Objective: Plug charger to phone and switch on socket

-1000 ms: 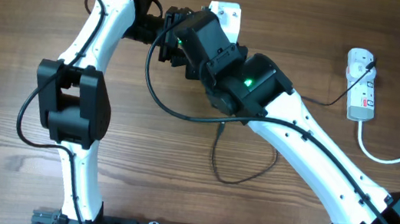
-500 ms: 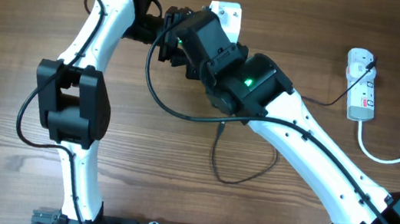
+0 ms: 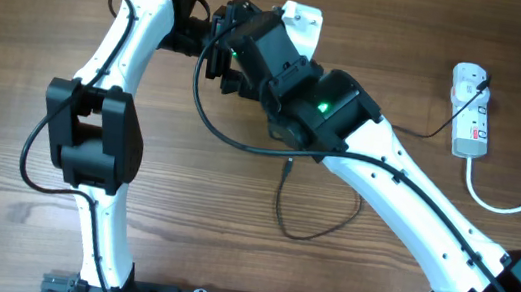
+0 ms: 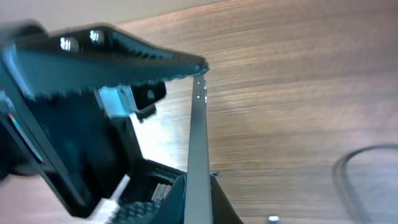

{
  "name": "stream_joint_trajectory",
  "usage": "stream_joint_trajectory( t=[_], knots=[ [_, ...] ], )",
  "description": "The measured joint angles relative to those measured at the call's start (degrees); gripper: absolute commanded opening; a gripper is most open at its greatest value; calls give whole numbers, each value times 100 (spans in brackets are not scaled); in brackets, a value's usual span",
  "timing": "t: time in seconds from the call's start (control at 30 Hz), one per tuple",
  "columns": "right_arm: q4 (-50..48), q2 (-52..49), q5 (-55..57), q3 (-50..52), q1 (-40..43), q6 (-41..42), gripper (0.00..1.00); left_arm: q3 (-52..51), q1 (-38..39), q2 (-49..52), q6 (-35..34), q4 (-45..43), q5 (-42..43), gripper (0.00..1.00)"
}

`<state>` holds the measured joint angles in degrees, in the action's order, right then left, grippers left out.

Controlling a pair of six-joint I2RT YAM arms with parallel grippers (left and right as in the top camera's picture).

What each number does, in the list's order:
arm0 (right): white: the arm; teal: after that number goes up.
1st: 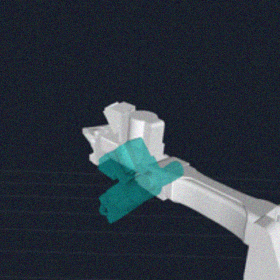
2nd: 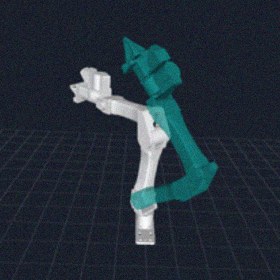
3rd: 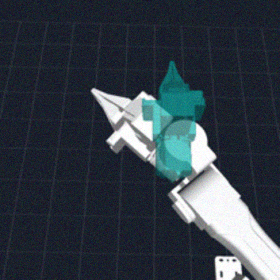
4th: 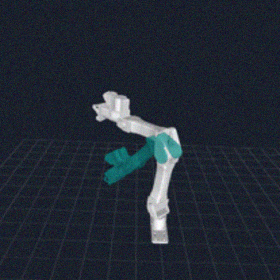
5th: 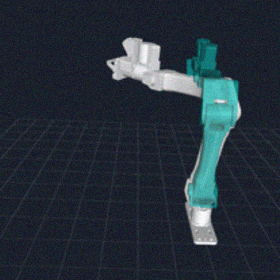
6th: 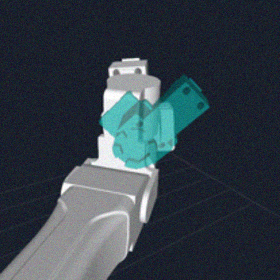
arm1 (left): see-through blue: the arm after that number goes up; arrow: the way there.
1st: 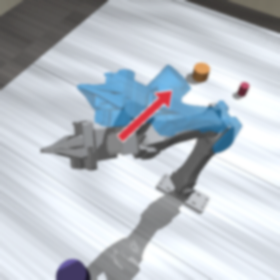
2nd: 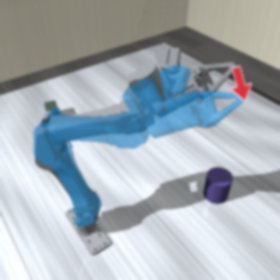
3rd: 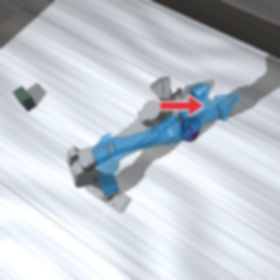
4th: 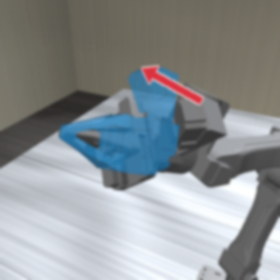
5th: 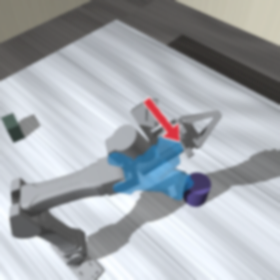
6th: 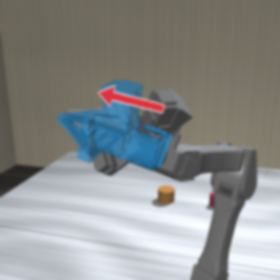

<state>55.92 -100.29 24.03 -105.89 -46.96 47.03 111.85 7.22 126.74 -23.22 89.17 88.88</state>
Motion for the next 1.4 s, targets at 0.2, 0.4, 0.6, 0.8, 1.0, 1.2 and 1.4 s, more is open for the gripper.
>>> stream_joint_trajectory(
  t=[0.2,0.4,0.6,0.8,1.0,1.2,1.4],
  knots=[
    [-72,0,4,0,0,2103,5,0,0,0,0,0,17,100],
    [105,0,2,0,2,5016,4,-2,0,0,11,0,28,83],
    [210,0,9,0,2,6328,4,-2,0,0,17,-4,44,75],
    [225,0,114,-2,2,6926,4,-2,0,0,-17,2,44,64],
    [225,0,131,0,0,7040,4,-4,0,0,-155,243,44,44],
    [225,0,155,-2,2,7042,4,-4,0,0,-175,299,44,35],
    [164,0,195,0,7,7082,5,-4,0,0,-197,299,22,20]
  ],
)
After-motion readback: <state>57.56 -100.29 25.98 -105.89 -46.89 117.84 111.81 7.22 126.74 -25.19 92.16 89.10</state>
